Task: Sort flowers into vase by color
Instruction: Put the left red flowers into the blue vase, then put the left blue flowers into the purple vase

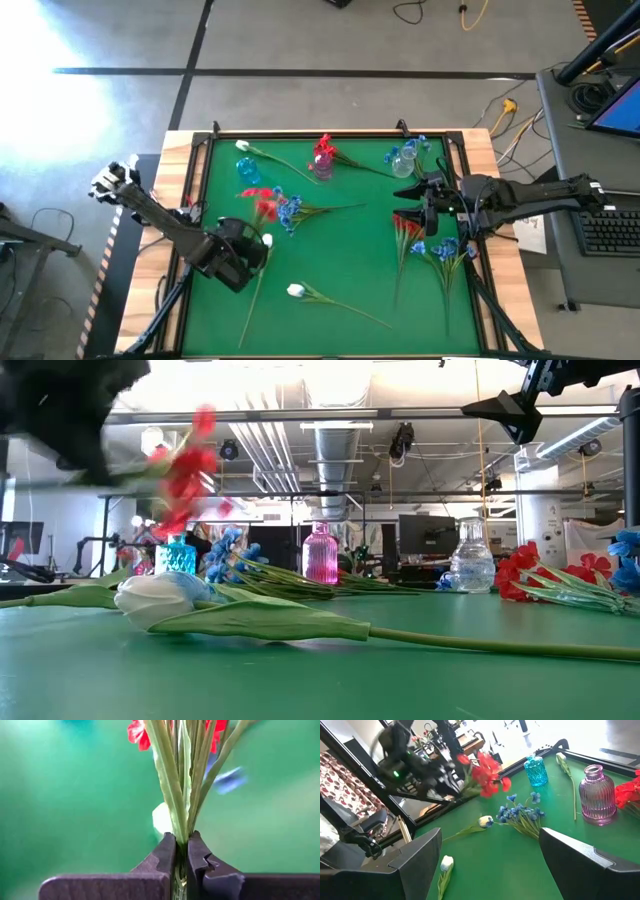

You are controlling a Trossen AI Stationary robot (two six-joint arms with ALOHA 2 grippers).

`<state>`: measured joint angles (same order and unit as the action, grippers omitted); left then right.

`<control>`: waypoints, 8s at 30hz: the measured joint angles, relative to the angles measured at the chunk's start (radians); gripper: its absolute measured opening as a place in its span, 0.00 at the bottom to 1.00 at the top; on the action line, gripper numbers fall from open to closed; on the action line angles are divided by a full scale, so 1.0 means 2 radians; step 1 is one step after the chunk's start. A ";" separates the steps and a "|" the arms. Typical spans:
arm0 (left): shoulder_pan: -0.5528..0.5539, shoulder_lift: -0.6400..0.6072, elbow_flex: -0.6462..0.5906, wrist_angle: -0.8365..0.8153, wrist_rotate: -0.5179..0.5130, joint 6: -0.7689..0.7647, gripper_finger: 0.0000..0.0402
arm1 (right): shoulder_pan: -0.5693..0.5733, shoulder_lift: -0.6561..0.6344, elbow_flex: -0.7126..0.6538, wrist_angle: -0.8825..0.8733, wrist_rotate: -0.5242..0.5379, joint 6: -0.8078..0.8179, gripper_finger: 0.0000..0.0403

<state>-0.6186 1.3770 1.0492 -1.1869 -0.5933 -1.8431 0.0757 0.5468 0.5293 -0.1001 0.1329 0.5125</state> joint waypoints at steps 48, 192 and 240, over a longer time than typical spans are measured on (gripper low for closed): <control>0.514 -0.281 -0.343 0.971 0.341 1.013 0.00 | -0.016 0.010 0.000 0.011 0.224 -0.121 0.81; 0.728 -0.448 -0.517 0.789 0.303 0.820 0.50 | -0.036 0.068 -0.016 0.149 0.248 -0.173 0.81; 0.602 -0.548 -0.365 0.527 0.406 0.824 0.50 | -0.051 0.426 0.322 -0.198 0.073 -0.226 0.81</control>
<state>0.5846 0.2805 0.3187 -0.1322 0.2183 -0.1957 -0.0269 1.3980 1.1730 -0.4962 0.2791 0.0604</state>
